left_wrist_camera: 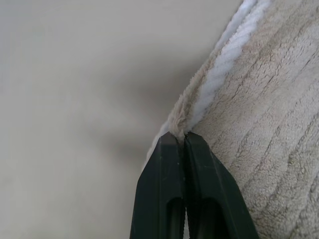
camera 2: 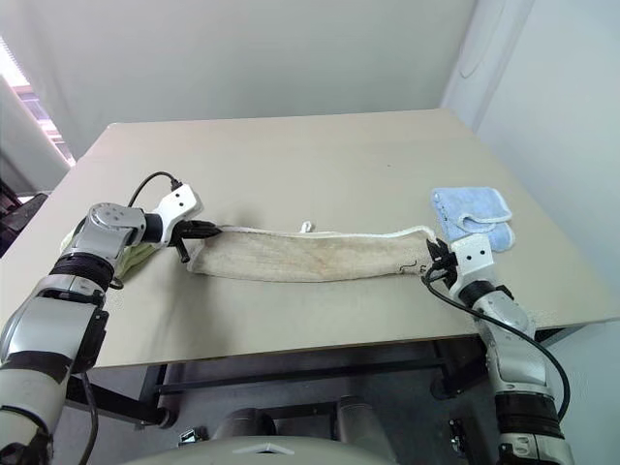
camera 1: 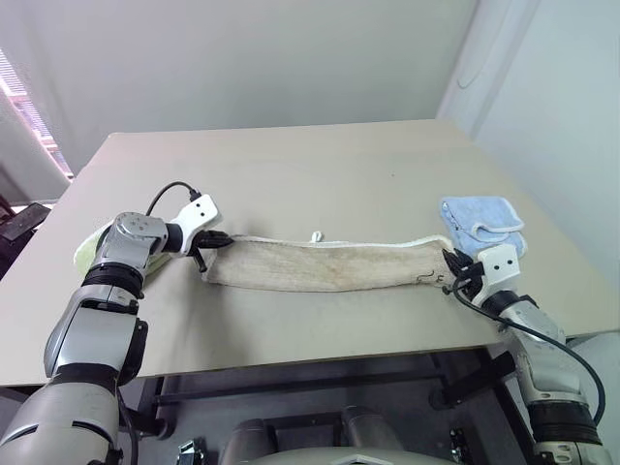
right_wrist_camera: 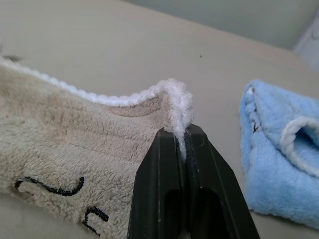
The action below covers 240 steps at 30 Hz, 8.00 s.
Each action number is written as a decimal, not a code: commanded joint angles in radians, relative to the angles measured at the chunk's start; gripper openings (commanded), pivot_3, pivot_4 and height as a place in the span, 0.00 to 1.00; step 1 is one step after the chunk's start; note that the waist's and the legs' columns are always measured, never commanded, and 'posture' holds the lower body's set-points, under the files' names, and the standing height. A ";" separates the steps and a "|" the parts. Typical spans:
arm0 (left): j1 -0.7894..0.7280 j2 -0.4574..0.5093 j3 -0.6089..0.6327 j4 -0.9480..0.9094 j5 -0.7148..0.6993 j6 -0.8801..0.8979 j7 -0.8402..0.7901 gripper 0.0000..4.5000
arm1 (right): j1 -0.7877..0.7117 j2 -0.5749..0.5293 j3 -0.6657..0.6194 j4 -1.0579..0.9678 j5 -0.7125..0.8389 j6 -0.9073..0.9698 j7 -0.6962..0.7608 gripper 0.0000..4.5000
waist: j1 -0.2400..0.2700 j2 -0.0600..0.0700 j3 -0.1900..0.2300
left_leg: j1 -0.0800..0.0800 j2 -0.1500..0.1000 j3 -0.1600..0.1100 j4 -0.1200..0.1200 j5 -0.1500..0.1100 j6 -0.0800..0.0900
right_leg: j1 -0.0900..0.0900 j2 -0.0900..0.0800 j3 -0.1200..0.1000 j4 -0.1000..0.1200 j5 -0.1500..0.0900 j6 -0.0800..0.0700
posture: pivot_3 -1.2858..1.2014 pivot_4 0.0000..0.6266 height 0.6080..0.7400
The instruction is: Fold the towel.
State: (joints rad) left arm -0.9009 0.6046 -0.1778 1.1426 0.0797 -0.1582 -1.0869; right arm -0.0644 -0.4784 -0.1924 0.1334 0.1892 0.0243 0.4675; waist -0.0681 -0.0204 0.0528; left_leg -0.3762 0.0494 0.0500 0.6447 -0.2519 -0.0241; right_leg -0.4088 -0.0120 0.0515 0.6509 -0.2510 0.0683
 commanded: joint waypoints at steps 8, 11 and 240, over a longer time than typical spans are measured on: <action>-0.018 0.007 0.063 0.004 -0.014 0.015 0.003 0.64 | -0.066 -0.004 -0.009 -0.023 -0.004 0.013 -0.007 0.55 | 0.000 0.000 0.000 | 0.000 0.000 0.000 0.000 0.000 0.000 | 0.000 0.000 0.000 0.000 0.000 0.000 | 0.52 0.00 0.92; -0.017 0.008 0.068 0.001 -0.011 0.013 0.015 0.88 | -0.069 -0.007 -0.007 -0.023 -0.001 0.008 0.006 0.79 | 0.000 0.000 0.000 | 0.000 0.000 0.000 0.000 0.000 0.000 | 0.000 0.000 0.000 0.000 0.000 0.000 | 0.52 0.00 0.92; 0.339 -0.031 0.394 -0.929 -0.598 1.006 0.060 0.69 | -0.462 0.099 0.216 0.144 0.180 0.486 0.551 0.00 | -0.003 0.005 0.000 | -0.026 -0.002 -0.006 0.020 0.000 0.002 | -0.016 0.002 0.003 0.005 0.009 0.009 | 0.52 0.00 0.92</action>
State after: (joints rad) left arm -0.5558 0.5527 0.1487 0.2839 -0.4530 0.7765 -1.0570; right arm -0.5110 -0.3743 0.0319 0.3268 0.3440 0.4968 1.0136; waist -0.0716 -0.0156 0.0523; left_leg -0.4026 0.0470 0.0438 0.6649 -0.2523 -0.0220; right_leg -0.4253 -0.0097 0.0544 0.6556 -0.2417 0.0773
